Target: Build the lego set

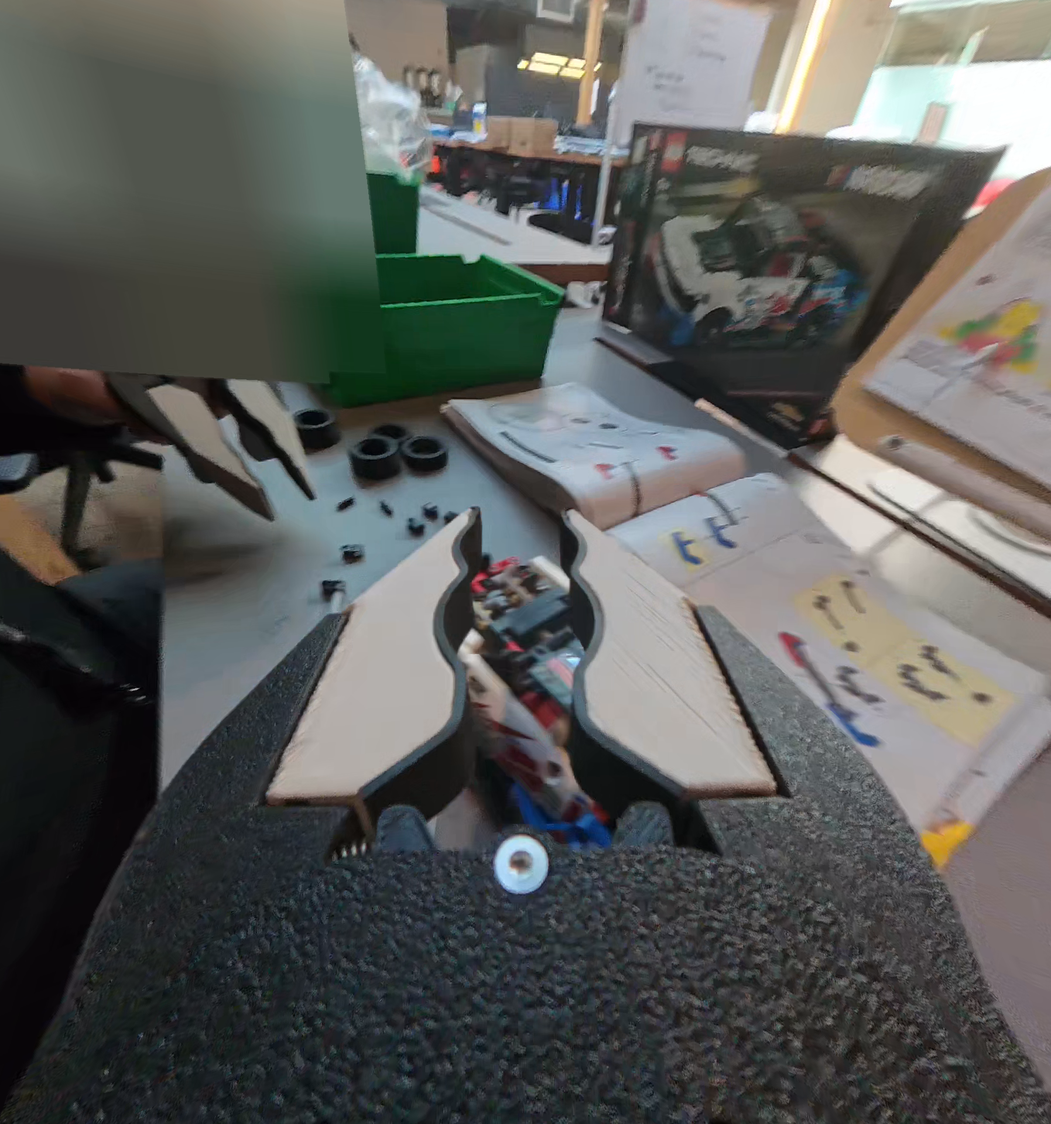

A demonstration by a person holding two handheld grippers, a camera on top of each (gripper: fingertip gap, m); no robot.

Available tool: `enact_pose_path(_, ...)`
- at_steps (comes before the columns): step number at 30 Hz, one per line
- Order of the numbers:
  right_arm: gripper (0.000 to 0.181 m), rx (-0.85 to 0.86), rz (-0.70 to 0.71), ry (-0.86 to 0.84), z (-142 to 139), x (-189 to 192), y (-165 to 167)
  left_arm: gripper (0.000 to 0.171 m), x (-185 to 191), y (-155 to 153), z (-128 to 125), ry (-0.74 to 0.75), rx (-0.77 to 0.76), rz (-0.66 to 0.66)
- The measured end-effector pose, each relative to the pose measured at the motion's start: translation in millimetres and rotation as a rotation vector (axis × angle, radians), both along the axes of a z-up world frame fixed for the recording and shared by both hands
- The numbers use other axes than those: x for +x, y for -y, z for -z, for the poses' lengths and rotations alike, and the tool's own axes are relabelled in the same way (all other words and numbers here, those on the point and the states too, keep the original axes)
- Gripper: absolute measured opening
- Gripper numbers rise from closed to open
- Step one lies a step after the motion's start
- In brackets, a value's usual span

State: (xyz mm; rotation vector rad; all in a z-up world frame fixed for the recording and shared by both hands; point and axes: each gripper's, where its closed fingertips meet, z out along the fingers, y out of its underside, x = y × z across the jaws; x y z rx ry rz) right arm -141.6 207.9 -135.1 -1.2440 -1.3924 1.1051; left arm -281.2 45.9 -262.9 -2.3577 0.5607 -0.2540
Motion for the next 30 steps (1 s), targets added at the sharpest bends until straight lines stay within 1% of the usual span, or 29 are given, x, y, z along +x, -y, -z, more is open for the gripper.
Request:
enact_pose_path(3, 0.025, -0.032, -0.096, 0.181, 37.7, -29.6, 63.0, 0.027, 7.0, -2.5, -0.2, -0.007, 0.011, 0.051)
enact_pose_path(5, 0.024, -0.007, -0.141, 0.304, 64.9, -45.0, 93.5, 0.027, 12.4, -3.1, 1.9, -0.007, 0.012, 0.08)
enact_pose_path(6, 0.023, 0.028, -0.145, 0.362, 77.6, -51.3, 102.3, 0.027, 14.2, -3.0, 3.7, -0.009, 0.011, 0.089)
enact_pose_path(9, 0.022, 0.122, -0.15, 0.513, 108.3, -64.3, 118.1, 0.027, 18.0, -0.6, 9.4, -0.003, 0.007, 0.098)
enact_pose_path(13, 0.02, 0.203, -0.112, 0.66, 139.1, -69.7, 115.7, 0.027, 23.0, 2.4, 9.9, 0.037, 0.031, 0.098)
enact_pose_path(15, 0.02, 0.192, -0.114, 0.694, 148.3, -71.2, 115.8, 0.027, 23.1, 3.2, 9.8, 0.044, 0.037, 0.098)
enact_pose_path(19, 0.004, 0.082, -0.14, 0.698, 152.4, -73.6, 120.0, 0.027, 21.7, 3.2, 10.7, 0.044, 0.033, 0.104)
enact_pose_path(25, 0.004, -0.006, -0.14, 0.671, 150.0, -70.1, 120.4, 0.026, 25.9, -2.2, 10.7, 0.07, 0.012, 0.103)
enact_pose_path(30, 0.004, -0.202, -0.191, 0.557, 125.2, -68.4, 125.0, 0.026, 31.8, -9.6, 9.1, 0.057, 0.023, 0.11)
